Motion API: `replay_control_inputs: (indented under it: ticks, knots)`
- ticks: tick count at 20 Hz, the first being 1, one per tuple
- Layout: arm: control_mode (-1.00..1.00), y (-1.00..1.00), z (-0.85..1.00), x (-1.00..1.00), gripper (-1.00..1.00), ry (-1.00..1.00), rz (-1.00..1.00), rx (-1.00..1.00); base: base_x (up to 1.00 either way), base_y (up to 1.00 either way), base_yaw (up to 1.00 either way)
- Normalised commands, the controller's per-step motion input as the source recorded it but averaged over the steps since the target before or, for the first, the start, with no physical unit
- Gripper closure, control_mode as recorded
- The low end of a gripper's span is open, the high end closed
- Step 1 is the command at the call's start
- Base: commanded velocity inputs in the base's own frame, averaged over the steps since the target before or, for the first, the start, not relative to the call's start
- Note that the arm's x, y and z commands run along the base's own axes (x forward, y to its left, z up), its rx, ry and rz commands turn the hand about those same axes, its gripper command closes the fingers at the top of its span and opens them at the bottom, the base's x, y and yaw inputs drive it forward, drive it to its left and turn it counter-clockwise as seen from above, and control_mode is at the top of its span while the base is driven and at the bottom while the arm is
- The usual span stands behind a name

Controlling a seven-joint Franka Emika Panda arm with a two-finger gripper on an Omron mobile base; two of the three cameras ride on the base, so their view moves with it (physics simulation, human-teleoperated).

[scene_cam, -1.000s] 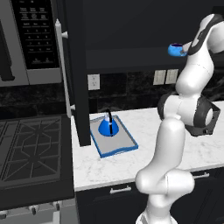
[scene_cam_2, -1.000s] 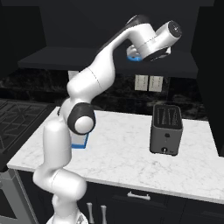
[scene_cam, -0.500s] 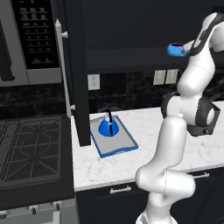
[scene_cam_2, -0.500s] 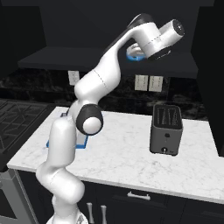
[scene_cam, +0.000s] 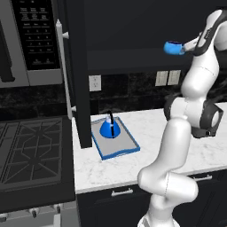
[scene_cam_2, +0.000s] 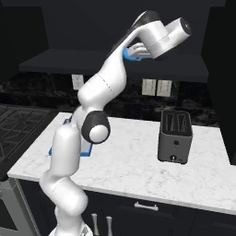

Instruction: Pick the kettle from the counter and place it on the tray. Then pick the mug from the cabinet and place it on the tray. Then close the cabinet doors.

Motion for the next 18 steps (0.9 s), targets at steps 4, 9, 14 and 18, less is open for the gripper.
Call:
replay_control_inputs:
  ticks: [4,9,14,18]
  knots:
    - [-1.00,0.65,-0.33,-0.84,1.00,-0.26,0.00,0.00,0.00,0.00,0.00]
    - [-1.00,0.64,-0.48,-0.94,1.00,-0.19,-0.01,0.00,0.00,0.00,0.00]
    - [-1.00,0.51,-0.02,-1.00,1.00,-0.22,-0.03,0.00,0.00,0.00,0.00]
    - [-1.00,0.68,0.09,-0.89,1.00,-0.04,-0.02,0.00,0.00,0.00,0.00]
